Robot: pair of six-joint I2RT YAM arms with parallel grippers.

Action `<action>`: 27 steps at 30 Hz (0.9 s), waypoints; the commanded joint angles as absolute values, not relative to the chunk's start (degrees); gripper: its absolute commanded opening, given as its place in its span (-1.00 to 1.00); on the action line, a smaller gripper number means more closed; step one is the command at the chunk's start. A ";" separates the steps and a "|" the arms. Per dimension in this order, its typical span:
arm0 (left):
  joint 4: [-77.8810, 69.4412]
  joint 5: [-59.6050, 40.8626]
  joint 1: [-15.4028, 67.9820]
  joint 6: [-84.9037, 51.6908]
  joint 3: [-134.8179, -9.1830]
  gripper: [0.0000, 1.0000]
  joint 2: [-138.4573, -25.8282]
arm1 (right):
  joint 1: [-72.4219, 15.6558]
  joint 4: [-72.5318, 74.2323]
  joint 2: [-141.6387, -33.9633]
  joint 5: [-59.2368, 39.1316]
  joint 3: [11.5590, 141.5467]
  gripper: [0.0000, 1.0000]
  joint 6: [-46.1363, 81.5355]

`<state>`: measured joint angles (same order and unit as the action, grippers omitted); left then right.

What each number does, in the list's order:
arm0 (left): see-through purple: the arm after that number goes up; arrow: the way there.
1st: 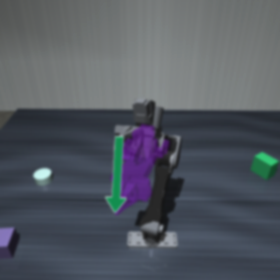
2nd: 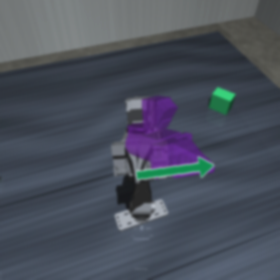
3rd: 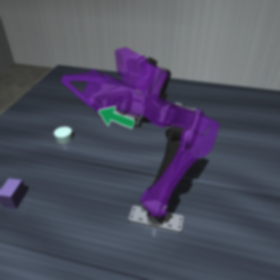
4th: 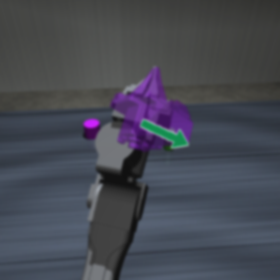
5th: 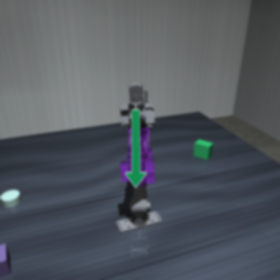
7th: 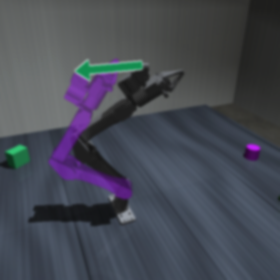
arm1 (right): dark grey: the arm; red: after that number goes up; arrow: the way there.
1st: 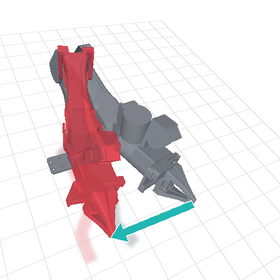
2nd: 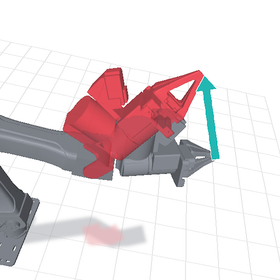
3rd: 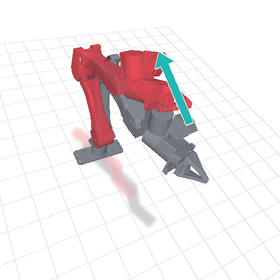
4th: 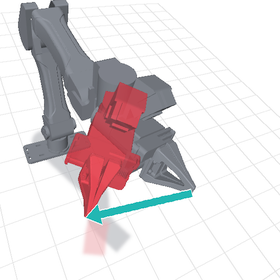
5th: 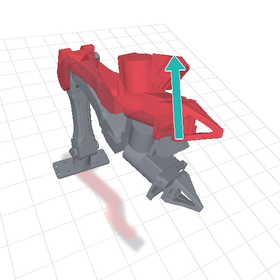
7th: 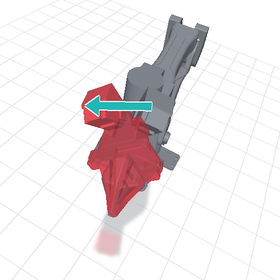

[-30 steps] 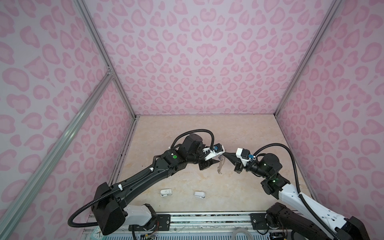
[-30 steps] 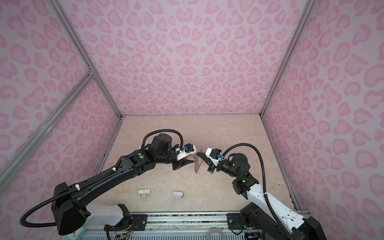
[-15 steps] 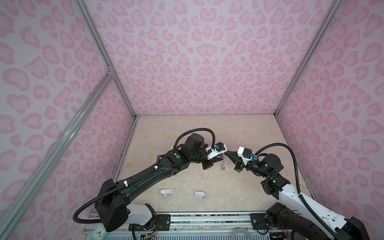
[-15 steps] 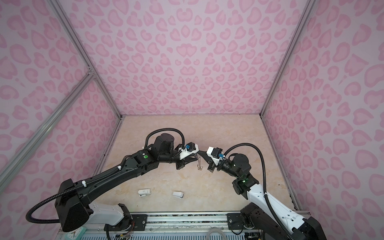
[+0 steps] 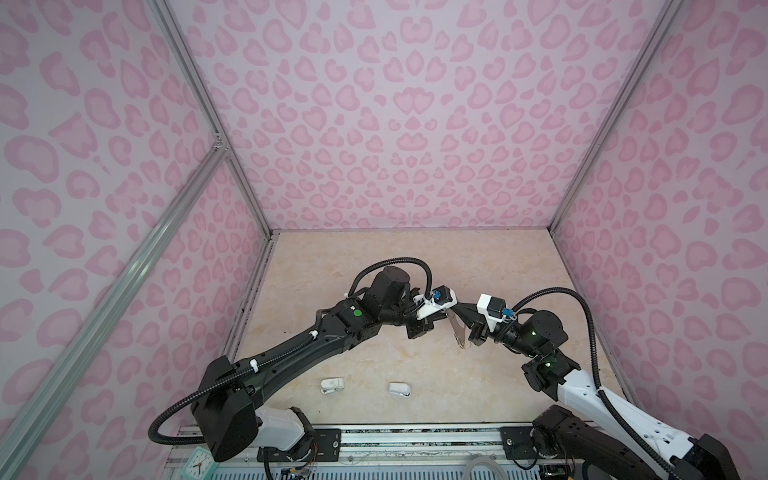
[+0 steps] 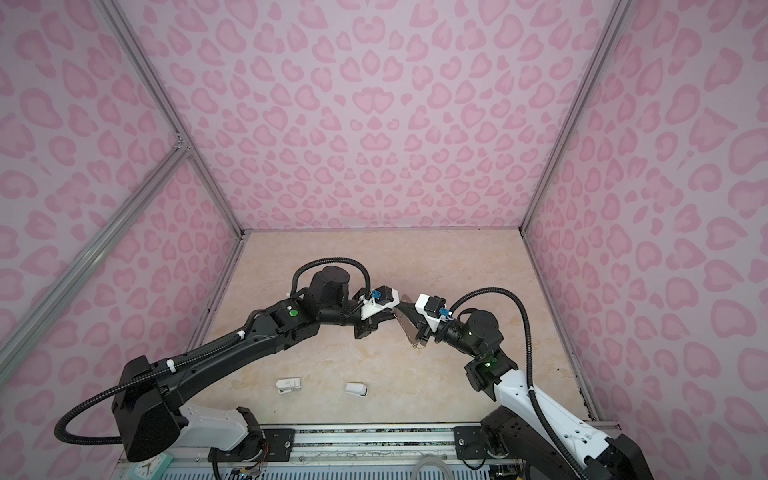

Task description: Put the keys on the keyring

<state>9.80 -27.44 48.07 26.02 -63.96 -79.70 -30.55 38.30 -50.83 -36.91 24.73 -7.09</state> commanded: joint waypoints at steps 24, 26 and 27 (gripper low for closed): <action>18.64 -24.71 45.51 34.10 -67.50 -0.44 -71.55 | -30.15 39.36 -50.09 -39.46 24.94 -1.00 -7.82; 18.63 -25.75 45.53 34.10 -68.68 -0.43 -71.71 | -30.15 39.18 -50.44 -40.13 25.18 -1.00 -7.93; 18.55 -26.26 45.46 34.01 -69.24 -0.43 -71.95 | -30.22 39.20 -50.58 -40.46 25.22 -1.00 -8.07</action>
